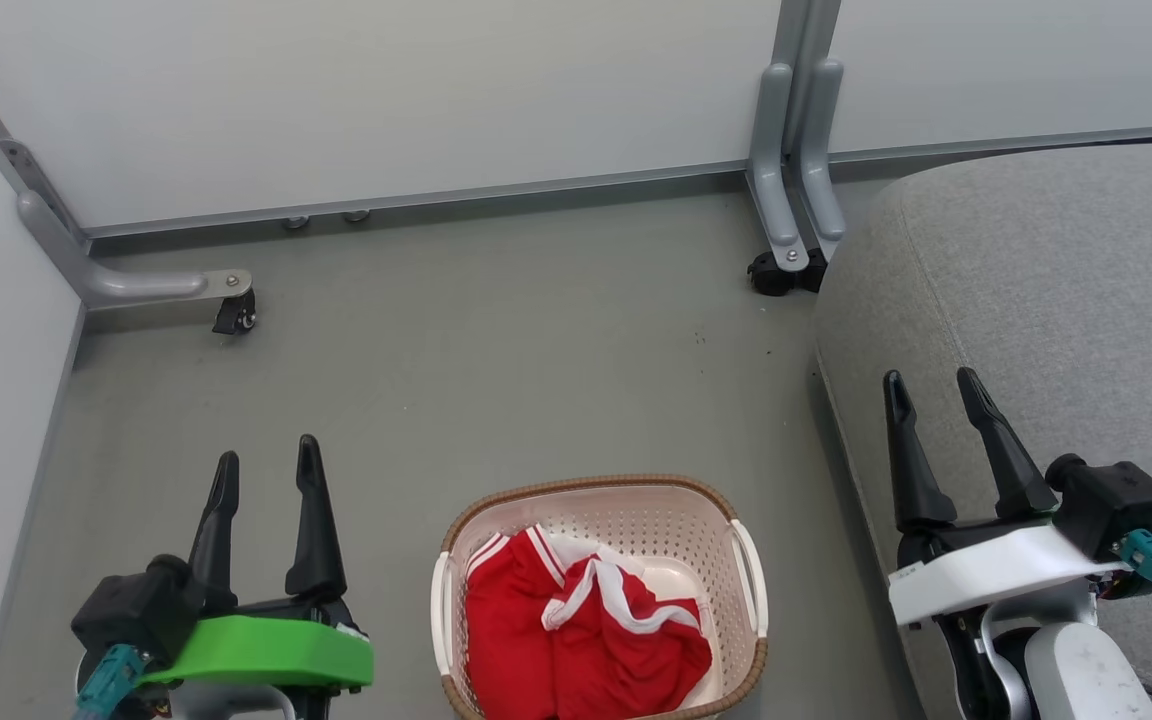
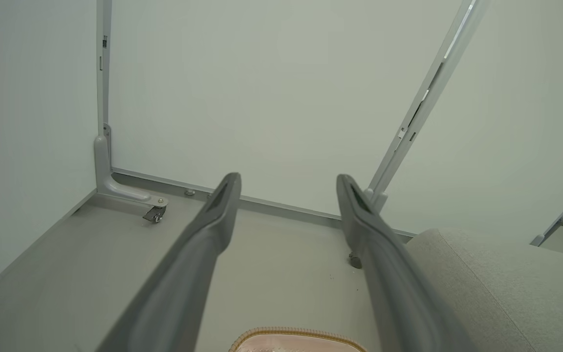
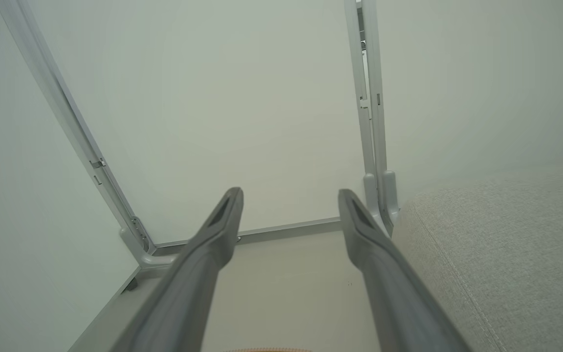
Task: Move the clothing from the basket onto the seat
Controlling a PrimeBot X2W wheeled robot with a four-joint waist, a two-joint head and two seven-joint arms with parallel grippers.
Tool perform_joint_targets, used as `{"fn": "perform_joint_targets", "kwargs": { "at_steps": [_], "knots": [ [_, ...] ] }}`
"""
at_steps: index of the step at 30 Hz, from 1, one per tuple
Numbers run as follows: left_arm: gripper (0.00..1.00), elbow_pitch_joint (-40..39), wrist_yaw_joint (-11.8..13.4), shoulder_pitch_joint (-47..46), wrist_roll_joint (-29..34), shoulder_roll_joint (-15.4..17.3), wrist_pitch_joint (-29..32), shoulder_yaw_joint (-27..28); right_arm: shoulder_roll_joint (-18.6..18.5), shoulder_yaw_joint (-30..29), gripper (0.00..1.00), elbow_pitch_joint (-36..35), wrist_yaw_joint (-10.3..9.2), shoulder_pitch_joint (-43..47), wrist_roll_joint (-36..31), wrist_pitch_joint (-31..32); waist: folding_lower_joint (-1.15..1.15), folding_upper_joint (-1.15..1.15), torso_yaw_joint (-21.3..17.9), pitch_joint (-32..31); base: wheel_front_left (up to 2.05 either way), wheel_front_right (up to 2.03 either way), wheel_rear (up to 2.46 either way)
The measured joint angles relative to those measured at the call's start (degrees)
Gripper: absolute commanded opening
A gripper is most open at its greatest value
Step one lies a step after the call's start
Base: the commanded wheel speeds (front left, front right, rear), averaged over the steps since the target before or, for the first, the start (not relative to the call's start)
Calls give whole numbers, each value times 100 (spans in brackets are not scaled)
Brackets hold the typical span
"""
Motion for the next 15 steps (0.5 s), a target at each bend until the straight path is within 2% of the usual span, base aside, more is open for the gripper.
{"fn": "perform_joint_targets", "kwargs": {
  "at_steps": [15],
  "knots": [
    [100,4,397,5,824,274,-214,-580,-7,141,100,1,0,68,-815,-200,0,0,-18,-9,0,0,0]
  ]
}}
